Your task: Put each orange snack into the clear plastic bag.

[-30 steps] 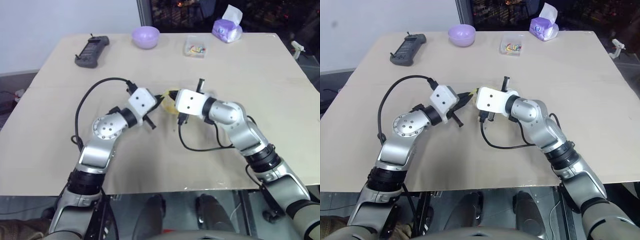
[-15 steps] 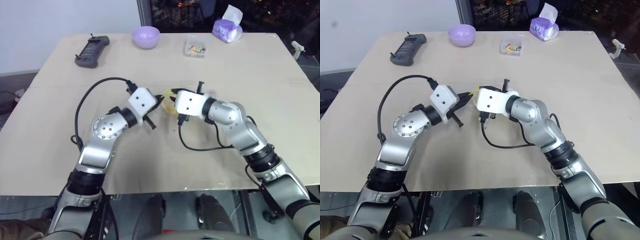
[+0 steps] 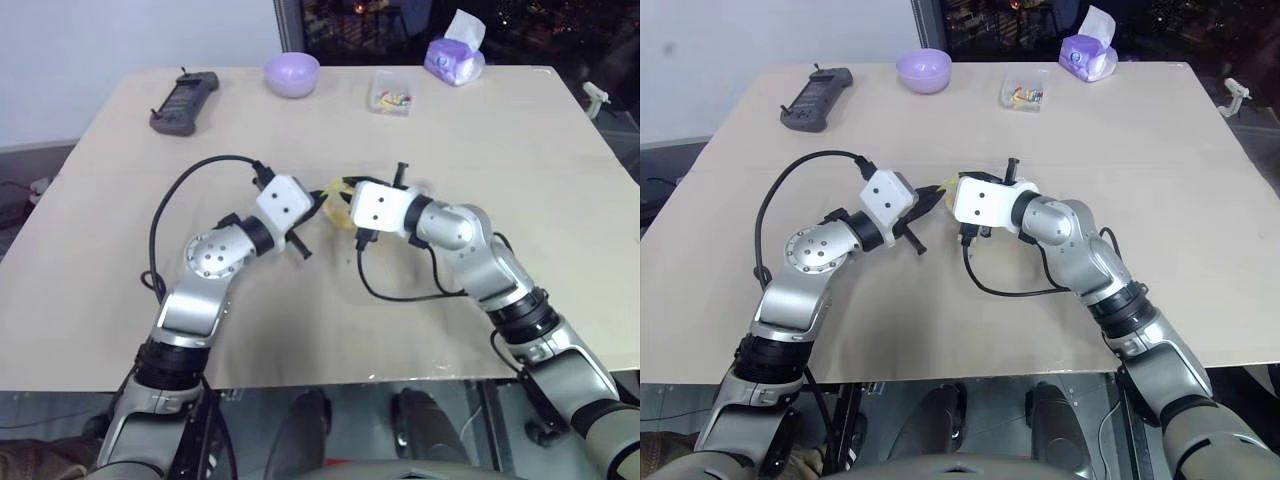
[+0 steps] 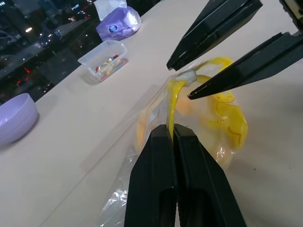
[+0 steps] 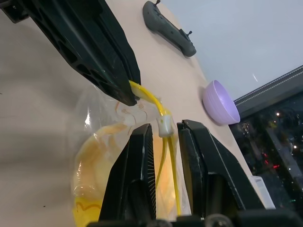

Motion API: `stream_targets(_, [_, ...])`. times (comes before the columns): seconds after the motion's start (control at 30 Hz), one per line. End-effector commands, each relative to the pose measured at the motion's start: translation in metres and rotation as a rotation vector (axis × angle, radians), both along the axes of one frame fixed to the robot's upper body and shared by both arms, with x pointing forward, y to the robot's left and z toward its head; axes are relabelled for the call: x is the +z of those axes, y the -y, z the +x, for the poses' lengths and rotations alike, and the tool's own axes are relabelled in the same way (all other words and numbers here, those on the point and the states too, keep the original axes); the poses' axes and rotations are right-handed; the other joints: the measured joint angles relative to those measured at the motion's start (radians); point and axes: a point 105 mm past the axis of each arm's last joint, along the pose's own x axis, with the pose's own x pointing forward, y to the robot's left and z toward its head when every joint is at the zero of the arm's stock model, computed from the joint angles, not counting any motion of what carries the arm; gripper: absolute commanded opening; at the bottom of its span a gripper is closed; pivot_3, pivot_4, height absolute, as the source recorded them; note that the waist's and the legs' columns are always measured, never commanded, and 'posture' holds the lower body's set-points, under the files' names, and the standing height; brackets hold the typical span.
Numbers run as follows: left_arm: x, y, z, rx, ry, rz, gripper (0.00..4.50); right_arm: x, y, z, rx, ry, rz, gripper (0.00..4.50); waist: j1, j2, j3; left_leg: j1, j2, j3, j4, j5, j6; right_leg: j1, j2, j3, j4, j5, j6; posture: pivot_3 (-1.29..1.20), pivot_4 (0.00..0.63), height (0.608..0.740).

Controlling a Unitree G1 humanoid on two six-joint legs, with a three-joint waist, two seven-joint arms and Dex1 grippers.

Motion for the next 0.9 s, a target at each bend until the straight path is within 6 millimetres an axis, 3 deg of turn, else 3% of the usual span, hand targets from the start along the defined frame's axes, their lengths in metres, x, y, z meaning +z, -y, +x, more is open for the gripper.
stream_targets(0.03, [0.0174,-0.0003,-0.002,0.0,0.06,-0.006,0.0,0.0253,-0.0013,-0.0047,0.014,0.087,0.039,0.92,0.0,0.0,0.0,0.0,0.0,0.0,0.0,0.0,0.0,0.0,0.0,0.0,0.0,0.0,0.0,0.0,0.15,0.74])
stream_targets(0.37, [0.0188,0.0006,-0.0015,-0.004,0.066,-0.003,0.0,0.0218,-0.004,-0.005,0.023,0.082,0.034,0.92,0.0,0.0,0.0,0.0,0.0,0.0,0.0,0.0,0.0,0.0,0.0,0.0,0.0,0.0,0.0,0.0,0.15,0.74])
stream_targets(0.47, [0.0181,0.0005,-0.002,-0.004,0.067,-0.001,0.0,0.0214,-0.0048,-0.0052,0.026,0.08,0.038,0.13,0.0,0.0,0.0,0.0,0.0,0.0,0.0,0.0,0.0,0.0,0.0,0.0,0.0,0.0,0.0,0.0,0.15,0.74])
stream_targets(0.5, [0.018,0.0003,-0.002,-0.004,0.066,0.0,0.0,0.0214,-0.0051,-0.005,0.026,0.08,0.038,0.06,0.0,0.0,0.0,0.0,0.0,0.0,0.0,0.0,0.0,0.0,0.0,0.0,0.0,0.0,0.0,0.0,0.15,0.74])
stream_targets(0.9, [0.0165,-0.0062,-0.0017,0.006,0.066,0.01,0.0,0.0204,-0.0018,-0.0007,0.007,0.074,0.044,0.06,0.0,0.0,0.0,0.0,0.0,0.0,0.0,0.0,0.0,0.0,0.0,0.0,0.0,0.0,0.0,0.0,0.15,0.74])
